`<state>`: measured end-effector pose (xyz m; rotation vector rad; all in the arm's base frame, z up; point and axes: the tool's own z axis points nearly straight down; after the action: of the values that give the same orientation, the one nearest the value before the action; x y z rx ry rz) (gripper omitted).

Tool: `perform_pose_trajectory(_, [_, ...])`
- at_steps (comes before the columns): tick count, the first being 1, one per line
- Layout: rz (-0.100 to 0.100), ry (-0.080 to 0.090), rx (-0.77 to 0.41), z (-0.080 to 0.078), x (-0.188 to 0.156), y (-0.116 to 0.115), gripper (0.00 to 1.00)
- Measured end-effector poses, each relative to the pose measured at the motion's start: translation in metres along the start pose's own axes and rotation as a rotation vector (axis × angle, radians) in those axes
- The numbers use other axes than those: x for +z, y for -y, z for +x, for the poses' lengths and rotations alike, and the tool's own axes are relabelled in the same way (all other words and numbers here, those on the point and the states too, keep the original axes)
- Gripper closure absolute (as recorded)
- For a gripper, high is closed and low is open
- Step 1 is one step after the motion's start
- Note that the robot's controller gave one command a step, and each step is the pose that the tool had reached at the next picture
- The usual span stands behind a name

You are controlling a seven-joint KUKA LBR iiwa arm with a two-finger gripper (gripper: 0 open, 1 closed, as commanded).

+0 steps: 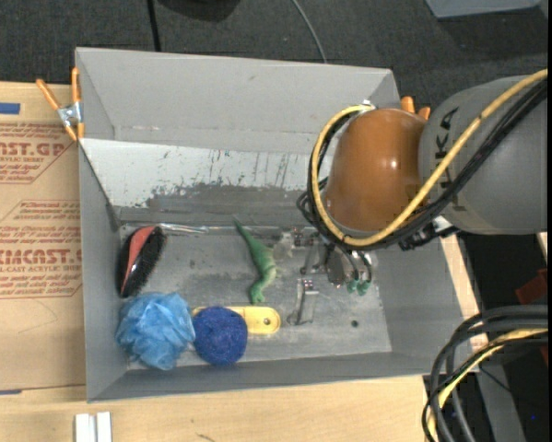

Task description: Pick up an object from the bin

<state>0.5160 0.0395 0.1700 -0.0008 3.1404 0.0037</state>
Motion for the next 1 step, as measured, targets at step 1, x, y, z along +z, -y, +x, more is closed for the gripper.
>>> perform_pose_trajectory(1, [0.000, -0.004, 0.032, -0.0281, 0.0107, -0.0167, 0.00])
